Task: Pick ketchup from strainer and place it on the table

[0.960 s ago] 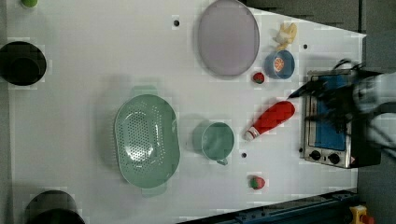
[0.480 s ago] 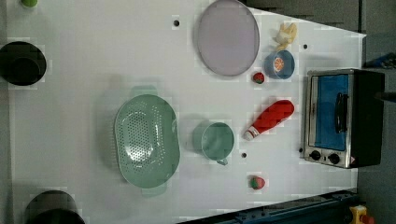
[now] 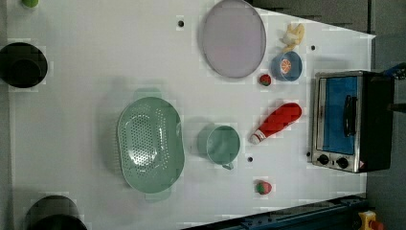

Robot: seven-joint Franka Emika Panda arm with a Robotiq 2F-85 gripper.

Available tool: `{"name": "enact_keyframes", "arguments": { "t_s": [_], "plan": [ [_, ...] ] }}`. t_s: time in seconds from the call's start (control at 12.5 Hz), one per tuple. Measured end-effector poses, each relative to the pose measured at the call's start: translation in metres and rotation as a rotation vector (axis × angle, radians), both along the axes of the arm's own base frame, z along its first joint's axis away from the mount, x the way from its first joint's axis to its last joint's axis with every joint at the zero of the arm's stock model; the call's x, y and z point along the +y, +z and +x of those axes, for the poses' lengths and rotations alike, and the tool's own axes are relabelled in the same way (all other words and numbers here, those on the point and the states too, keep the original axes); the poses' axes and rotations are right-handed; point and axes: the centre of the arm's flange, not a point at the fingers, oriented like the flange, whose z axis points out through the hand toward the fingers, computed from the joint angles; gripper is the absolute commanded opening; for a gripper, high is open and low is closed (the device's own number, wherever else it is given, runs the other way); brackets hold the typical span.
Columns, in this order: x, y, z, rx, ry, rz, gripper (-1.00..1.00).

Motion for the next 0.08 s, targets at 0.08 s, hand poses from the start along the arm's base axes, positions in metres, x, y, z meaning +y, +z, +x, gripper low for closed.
{"name": "enact_keyframes", "arguments": {
  "t_s": [0.08],
  "plan": [
    [-0.0032, -0.0090, 0.0034, 0.017, -0.005, -0.001, 1.00]
  ]
}}
